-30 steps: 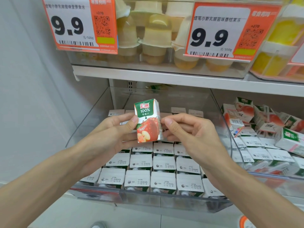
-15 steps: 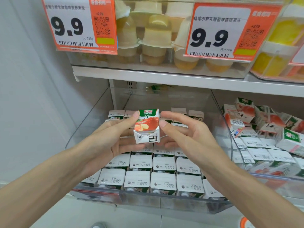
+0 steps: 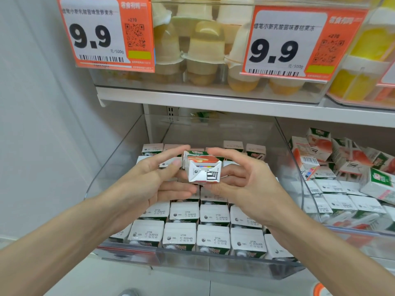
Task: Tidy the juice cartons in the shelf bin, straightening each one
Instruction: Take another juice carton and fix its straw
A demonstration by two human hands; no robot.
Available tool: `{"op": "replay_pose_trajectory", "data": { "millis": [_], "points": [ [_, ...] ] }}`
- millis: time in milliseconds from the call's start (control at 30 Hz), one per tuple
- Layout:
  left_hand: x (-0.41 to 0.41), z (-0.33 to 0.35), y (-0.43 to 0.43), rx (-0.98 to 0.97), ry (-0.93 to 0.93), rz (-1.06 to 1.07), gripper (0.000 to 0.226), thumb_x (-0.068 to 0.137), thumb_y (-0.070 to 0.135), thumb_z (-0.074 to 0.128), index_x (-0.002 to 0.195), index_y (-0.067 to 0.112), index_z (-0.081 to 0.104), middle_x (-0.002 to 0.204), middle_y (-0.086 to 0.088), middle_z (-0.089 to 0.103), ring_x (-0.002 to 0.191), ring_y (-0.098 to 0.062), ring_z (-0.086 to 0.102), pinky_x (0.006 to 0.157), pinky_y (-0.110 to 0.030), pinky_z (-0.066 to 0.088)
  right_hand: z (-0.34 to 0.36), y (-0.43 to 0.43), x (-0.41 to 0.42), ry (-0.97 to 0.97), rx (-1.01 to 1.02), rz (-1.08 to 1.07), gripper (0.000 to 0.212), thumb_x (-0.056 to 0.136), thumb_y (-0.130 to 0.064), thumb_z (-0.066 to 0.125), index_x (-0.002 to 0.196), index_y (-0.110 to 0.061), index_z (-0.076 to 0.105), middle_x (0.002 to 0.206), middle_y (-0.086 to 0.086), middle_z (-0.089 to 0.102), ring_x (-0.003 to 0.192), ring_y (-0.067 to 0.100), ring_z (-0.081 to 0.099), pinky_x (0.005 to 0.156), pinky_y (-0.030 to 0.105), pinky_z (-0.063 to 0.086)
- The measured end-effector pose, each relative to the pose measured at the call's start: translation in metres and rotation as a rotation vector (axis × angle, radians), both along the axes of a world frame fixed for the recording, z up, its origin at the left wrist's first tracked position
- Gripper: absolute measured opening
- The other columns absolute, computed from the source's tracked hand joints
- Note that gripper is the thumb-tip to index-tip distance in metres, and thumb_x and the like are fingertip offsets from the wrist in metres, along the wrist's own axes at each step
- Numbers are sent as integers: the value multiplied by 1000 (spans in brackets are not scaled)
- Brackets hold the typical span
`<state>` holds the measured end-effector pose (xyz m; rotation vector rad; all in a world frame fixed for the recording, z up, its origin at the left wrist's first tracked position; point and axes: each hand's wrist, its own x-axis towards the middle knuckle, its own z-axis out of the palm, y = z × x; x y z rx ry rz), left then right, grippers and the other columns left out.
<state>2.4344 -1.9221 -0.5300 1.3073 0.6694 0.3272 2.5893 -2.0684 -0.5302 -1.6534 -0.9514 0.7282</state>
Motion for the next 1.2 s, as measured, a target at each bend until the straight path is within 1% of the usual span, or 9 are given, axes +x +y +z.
{"op": "replay_pose_trajectory", "data": {
  "millis": [100,200,300,667,800,900,1033,1100,1200],
  "points": [
    [-2,-3,2,107,-35,-38,56,100,4,65,144,39,59,117,-23,76,100,-29,79,81,-27,64,-2,0,0,-7,9,-8,58,83,-14,88,128,-43,67,99,-4,82,87,11,79,86,25,63],
    [0,-5,1,330,-17,-62,68,91,3,76,144,42,58,107,-17,77,97,-28,80,82,-28,64,-4,2,1,-11,16,-26,52,84,-20,86,128,-42,68,98,-3,82,88,11,79,91,32,63],
    [4,-8,0,427,-23,-40,58,92,6,78,139,37,64,100,-14,78,91,-28,80,81,-33,66,-5,3,2,18,49,-38,46,87,-20,83,126,-40,70,96,1,82,89,17,80,97,43,62],
    [5,-15,5,544,-24,-7,44,96,14,74,132,38,67,93,-11,78,82,-22,77,81,-43,67,-4,1,2,-14,31,-19,46,91,-23,80,132,-39,67,97,-5,81,89,13,79,98,40,60],
    [1,-16,9,797,-22,31,45,96,12,75,124,46,67,85,-1,75,80,-17,74,80,-42,65,-2,0,1,24,-3,52,64,87,-21,85,139,-47,59,112,-13,80,97,6,77,89,25,61],
    [0,-17,9,888,-6,52,48,97,11,73,124,50,65,86,3,72,83,-15,74,78,-42,63,-1,0,-2,44,-10,84,75,81,-31,87,146,-46,53,117,-14,78,98,3,77,80,13,58],
    [2,-16,4,877,-42,24,56,100,6,69,131,53,65,101,9,73,90,-12,76,75,-28,62,4,0,-3,148,-1,51,45,92,-47,74,134,-48,59,107,-18,80,90,2,78,71,8,55],
    [3,-15,2,838,-95,6,54,105,4,61,136,48,66,111,8,72,95,-14,76,80,-30,63,4,2,-2,186,-20,13,30,99,-51,63,128,-44,64,108,-13,81,91,8,79,83,17,58],
    [4,-14,-1,789,-149,-8,43,108,10,55,135,40,70,117,1,68,101,-19,75,83,-36,65,-1,3,-1,227,-40,-28,29,100,-50,63,125,-35,66,102,-3,83,91,17,81,100,36,59]
  ]
}}
